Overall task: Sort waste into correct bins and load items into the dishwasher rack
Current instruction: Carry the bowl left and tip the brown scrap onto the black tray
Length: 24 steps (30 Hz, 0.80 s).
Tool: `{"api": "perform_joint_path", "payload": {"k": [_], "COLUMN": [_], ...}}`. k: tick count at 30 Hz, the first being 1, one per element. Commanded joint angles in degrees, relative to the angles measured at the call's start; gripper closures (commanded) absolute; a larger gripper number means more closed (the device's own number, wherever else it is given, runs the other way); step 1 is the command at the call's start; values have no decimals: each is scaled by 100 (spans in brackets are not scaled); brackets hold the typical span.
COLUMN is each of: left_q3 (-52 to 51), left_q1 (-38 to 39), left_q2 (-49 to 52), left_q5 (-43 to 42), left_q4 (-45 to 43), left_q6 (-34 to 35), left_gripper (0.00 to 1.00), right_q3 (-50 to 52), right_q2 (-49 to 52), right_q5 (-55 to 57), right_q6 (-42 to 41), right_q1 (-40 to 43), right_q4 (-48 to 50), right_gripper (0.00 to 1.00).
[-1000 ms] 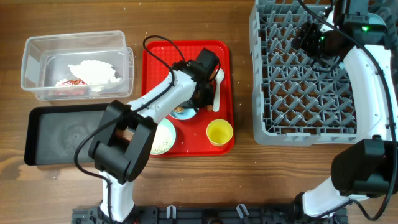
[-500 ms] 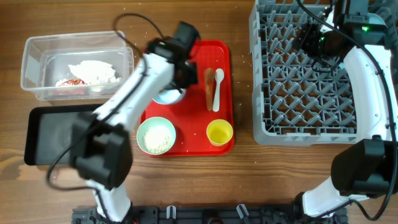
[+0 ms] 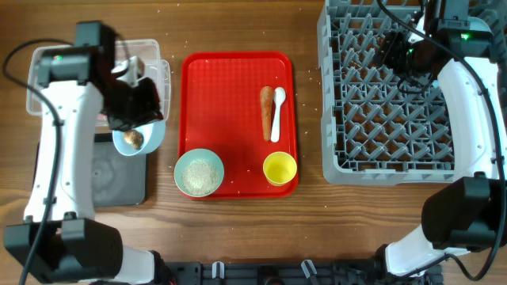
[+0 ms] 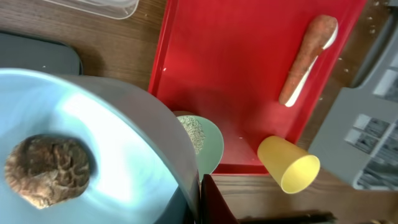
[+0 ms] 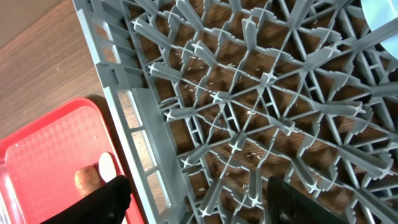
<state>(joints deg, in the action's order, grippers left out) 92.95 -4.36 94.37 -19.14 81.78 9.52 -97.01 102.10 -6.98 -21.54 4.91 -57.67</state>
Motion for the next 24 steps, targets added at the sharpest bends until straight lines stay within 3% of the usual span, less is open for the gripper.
{"api": "perform_joint_path", "payload": {"k": [1,10,18,24], "left_q3": [-577,-2197,-2667,-2667], "left_q1": [-861,-3134,-4472,-4813], "left_q2": [-72,-59,275,885], "left_q5": [-1646,-4094,-4470,-5368], "left_q4": [-146,-483,-509,-269], "left_q6": [-1349,-2874,-3187,-3311], "left_gripper": [96,96,96,96], "right_q3": [-2,-2,-2,-2], "right_q2": [35,35,35,35], "right_q5": [120,118,118,120], "right_q6": [203,203,208,208], "right_q1": [-44,-44,-44,-44], "right_q4": [-7,-111,-199,-221], "right_gripper": [28,27,27,27]}}
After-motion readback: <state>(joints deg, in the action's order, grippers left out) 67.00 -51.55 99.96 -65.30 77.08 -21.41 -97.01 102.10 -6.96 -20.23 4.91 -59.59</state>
